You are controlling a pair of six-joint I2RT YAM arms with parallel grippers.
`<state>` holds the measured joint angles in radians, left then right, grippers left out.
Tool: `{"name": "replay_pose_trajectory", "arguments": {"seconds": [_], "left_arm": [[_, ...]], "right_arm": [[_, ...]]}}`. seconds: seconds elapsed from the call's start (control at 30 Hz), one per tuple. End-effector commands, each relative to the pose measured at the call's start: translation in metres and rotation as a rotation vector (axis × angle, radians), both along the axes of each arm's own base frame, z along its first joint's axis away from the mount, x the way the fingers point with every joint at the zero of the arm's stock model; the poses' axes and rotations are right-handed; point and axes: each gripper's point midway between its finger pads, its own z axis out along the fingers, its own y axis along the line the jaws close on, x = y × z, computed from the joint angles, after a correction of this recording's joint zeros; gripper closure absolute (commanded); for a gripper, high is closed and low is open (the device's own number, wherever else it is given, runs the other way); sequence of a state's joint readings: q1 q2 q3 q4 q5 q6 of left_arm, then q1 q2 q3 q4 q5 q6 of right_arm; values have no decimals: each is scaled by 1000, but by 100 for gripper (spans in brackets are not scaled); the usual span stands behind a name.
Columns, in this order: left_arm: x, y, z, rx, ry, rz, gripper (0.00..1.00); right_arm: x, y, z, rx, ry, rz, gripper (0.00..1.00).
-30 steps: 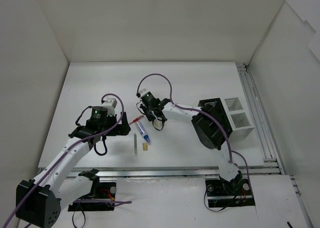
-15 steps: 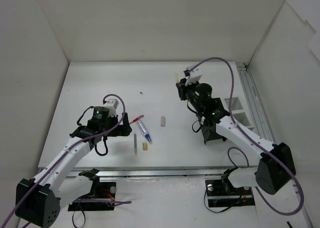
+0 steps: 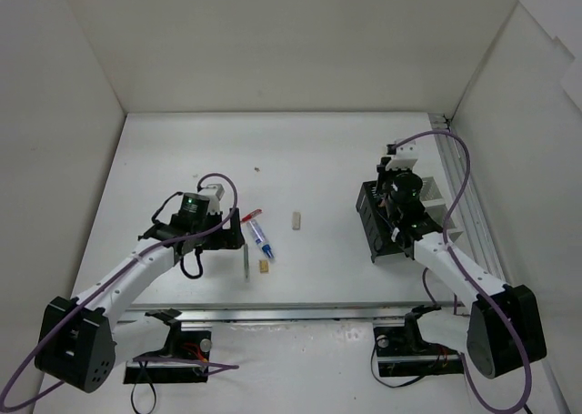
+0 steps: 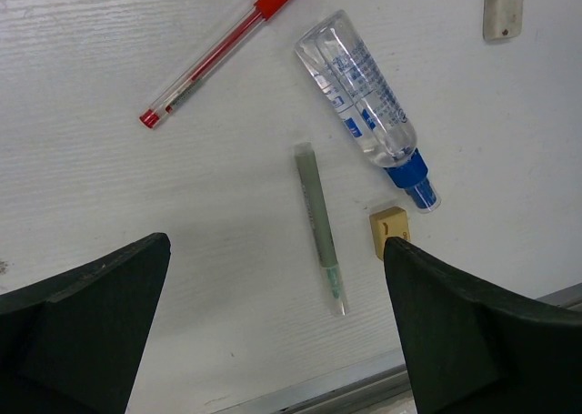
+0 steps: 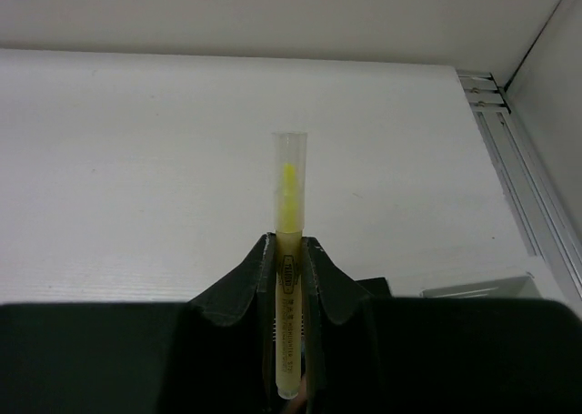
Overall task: Sort the stationery into containers
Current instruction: Place the pen in the storage box.
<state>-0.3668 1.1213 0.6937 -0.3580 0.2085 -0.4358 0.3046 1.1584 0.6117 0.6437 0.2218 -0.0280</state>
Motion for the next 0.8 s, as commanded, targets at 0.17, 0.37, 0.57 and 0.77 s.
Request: {"name": "replay_pose_trajectory", "arguments": {"seconds": [0.17,0.37,0.57,0.77], "left_arm": [[20,-14,19,-38,-58,-20,0],[20,-10,15,-20,-48,-6,0],[19,-13,16,-16,-47,-21,0],[16,-16,12,-19,-34,-34,0]], "right_arm": [[9,-15,12,118,-95,-38,100],[5,-11,-13,146,-40,-25,94],[-8,-10,-3,178,-76,-7,75],[-33,-10,43,220,-196,33,48]]}}
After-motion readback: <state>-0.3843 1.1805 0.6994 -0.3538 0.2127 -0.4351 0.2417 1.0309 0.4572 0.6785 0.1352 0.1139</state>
